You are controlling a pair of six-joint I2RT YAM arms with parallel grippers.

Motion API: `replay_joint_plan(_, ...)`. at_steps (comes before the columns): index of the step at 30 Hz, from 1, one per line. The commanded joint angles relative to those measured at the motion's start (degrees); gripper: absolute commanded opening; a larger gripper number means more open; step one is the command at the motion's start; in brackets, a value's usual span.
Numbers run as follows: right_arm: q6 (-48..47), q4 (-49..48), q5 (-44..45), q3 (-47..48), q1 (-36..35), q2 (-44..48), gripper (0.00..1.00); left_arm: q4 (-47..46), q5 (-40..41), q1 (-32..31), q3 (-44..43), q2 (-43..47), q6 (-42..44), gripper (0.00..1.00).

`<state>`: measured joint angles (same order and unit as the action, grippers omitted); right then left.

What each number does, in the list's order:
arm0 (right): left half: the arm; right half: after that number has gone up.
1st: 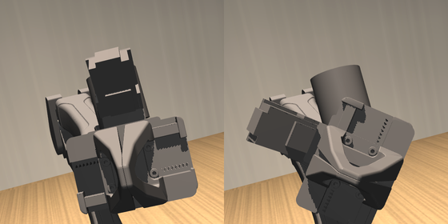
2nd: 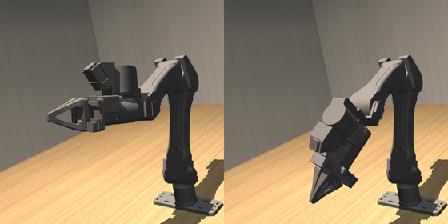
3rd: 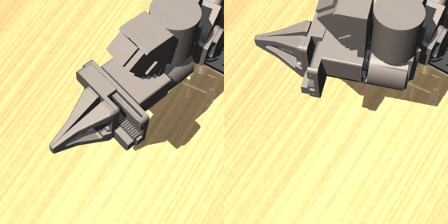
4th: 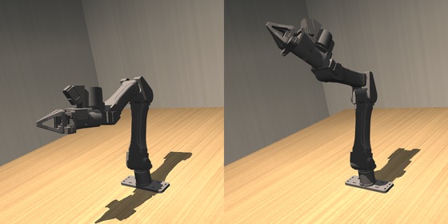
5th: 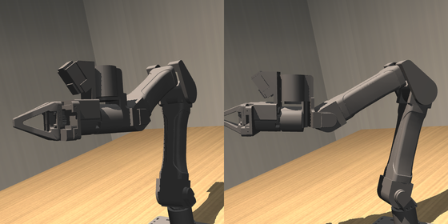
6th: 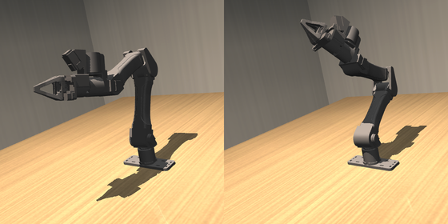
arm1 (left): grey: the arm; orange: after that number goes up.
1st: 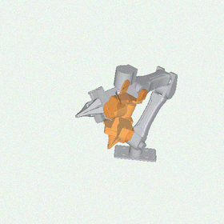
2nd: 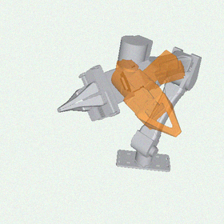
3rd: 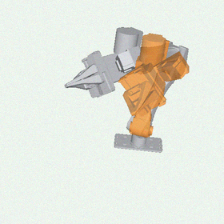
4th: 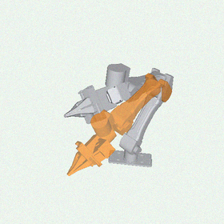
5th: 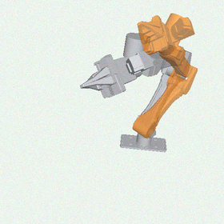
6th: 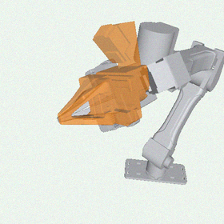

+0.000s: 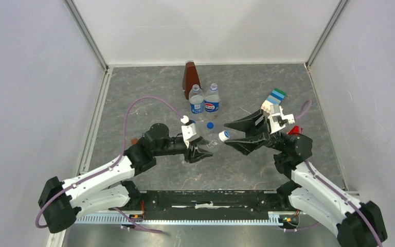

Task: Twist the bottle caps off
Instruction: Unscrew the bottle cap from the plastic bottle.

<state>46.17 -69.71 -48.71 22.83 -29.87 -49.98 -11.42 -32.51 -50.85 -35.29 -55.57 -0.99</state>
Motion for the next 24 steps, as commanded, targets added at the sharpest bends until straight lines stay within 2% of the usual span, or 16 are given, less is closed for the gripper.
replay_joint_plan(1, -21.9, 36.3, 13.8, 5.2, 0.8, 4.2, 0.7, 10.5, 16.3, -0.1, -1.3, 2.6, 11.1, 0.02)
replay_joint_plan(5, -25.1, 43.9, 8.0, 8.4, 1.0, 1.2, 0.69, 14.1, 24.0, -3.7, -1.9, 2.7, 18.9, 0.02)
replay_joint_plan(8, -27.8, 47.9, 7.8, 9.4, 1.1, -0.2, 0.69, 16.8, 28.3, -6.2, -2.7, 2.6, 23.6, 0.02)
replay_joint_plan(13, -32.4, 52.3, 3.8, 10.3, 1.0, -1.8, 0.69, 17.1, 29.9, -7.5, -1.7, 4.5, 27.8, 0.02)
replay_joint_plan(20, -34.7, 52.7, -0.7, 9.4, 1.0, -1.8, 0.66, 17.3, 31.2, -7.9, -1.1, 5.3, 30.5, 0.02)
replay_joint_plan(24, -35.4, 51.8, -4.3, 8.8, 1.0, -1.5, 0.68, 17.0, 31.6, -7.9, -1.2, 5.0, 31.0, 0.02)
